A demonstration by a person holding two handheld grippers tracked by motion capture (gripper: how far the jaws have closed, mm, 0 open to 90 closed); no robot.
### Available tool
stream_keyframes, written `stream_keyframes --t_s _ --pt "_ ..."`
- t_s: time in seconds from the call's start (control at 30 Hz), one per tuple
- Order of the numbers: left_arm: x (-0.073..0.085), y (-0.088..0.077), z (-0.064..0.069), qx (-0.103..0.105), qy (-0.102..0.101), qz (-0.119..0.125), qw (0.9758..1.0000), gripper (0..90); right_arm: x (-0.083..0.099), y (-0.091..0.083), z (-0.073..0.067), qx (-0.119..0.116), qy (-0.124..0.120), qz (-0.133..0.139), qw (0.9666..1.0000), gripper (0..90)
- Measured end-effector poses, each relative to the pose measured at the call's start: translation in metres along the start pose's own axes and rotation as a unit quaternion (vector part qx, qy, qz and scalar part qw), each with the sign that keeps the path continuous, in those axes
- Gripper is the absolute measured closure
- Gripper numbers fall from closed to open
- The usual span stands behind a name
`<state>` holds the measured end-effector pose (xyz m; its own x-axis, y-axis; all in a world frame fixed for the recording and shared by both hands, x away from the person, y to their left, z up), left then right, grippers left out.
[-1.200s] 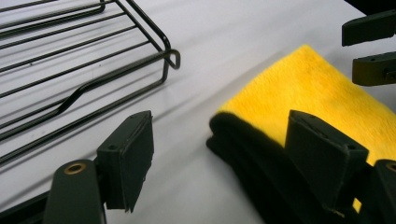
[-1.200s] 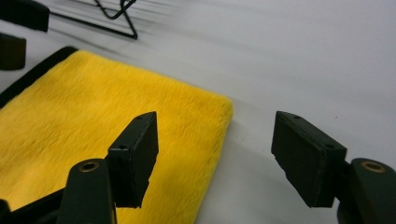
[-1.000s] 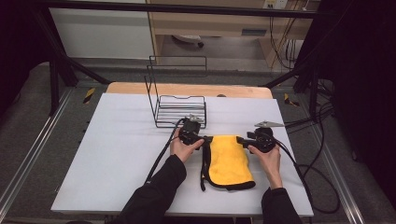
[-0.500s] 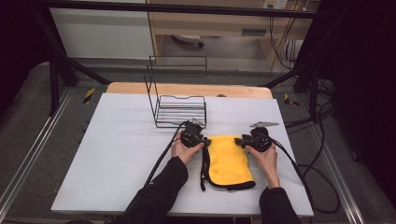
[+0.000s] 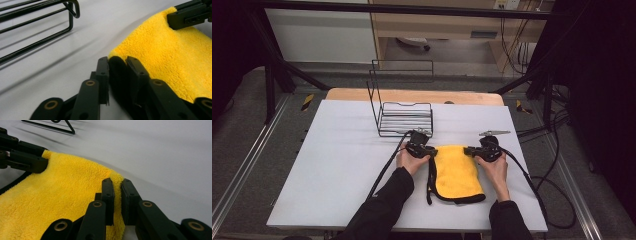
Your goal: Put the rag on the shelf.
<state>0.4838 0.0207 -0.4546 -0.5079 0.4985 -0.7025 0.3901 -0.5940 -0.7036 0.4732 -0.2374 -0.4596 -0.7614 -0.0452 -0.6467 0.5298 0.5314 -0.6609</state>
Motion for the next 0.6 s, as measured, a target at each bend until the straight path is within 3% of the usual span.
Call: stream_keyframes --t_s 0.23,0.6 --pt "-0.001 -0.007 0.001 0.005 0.0 0.012 0.9999 79.3 -0.001 -0.005 -0.006 0.012 -0.009 0.011 0.9998 83.8" --pt "-0.008 -0.037 0.01 0.008 0.017 0.081 0.9965 79.7 -0.005 -0.035 -0.018 -0.011 -0.015 0.059 0.9981 84.0"
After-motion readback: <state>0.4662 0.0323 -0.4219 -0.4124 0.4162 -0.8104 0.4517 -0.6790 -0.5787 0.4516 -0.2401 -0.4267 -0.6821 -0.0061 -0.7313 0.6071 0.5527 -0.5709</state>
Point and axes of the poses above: each handheld gripper's, and its own axes: y roughly forward along the jaws, x roughly out of its underside, z roughly to its right, the point moved 1 cm from there along y, roughly forward along the jaws, and after that the axes turned 10 degrees about y, right-handed, at the moved point
